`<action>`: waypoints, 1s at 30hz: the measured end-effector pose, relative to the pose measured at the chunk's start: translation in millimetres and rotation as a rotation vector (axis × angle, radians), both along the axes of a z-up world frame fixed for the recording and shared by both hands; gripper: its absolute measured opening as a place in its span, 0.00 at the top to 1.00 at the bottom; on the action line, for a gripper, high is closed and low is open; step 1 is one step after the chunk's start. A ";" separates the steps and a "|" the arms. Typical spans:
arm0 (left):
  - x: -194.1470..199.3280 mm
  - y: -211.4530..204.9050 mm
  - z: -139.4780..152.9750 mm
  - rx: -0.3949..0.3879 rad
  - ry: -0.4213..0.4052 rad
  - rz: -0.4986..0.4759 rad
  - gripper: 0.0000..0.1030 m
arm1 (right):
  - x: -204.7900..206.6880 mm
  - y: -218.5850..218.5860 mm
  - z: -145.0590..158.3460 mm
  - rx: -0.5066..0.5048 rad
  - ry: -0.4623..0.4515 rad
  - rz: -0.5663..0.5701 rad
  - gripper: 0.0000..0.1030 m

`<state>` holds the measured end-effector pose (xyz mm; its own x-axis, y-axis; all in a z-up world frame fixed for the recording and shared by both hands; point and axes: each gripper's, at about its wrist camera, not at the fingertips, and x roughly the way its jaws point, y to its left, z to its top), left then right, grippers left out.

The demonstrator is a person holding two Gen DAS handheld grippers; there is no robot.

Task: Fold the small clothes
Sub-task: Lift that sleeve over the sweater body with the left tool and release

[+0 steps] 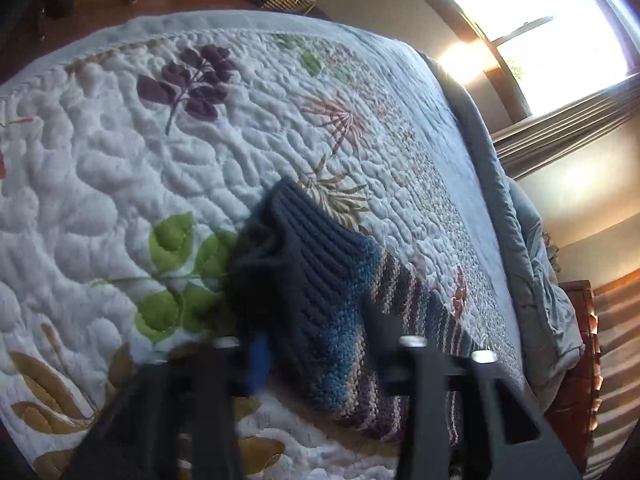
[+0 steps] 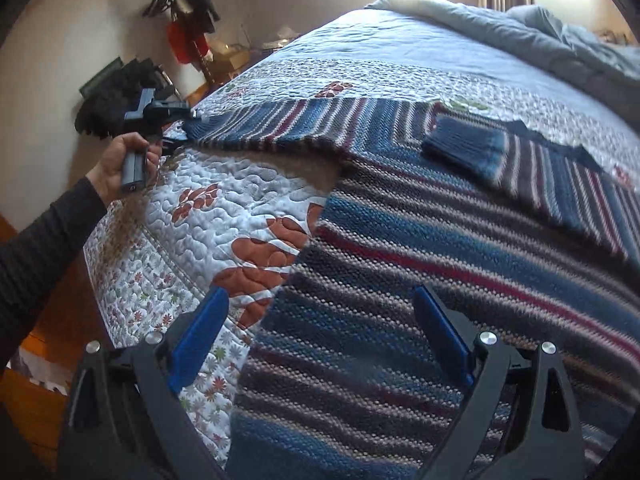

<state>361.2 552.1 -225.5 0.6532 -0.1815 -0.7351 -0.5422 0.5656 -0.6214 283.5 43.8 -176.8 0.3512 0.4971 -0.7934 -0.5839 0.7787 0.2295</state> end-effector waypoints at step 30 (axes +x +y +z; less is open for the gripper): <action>94.7 -431.5 236.7 0.416 -0.251 -0.532 0.93 | -4.2 -117.4 -45.1 0.158 0.067 -0.071 0.10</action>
<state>456.0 120.6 11.2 0.7127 -0.2598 -0.6516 0.0039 0.9304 -0.3666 279.4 -73.5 -221.9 0.3387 0.5934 -0.7301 -0.5077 0.7686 0.3892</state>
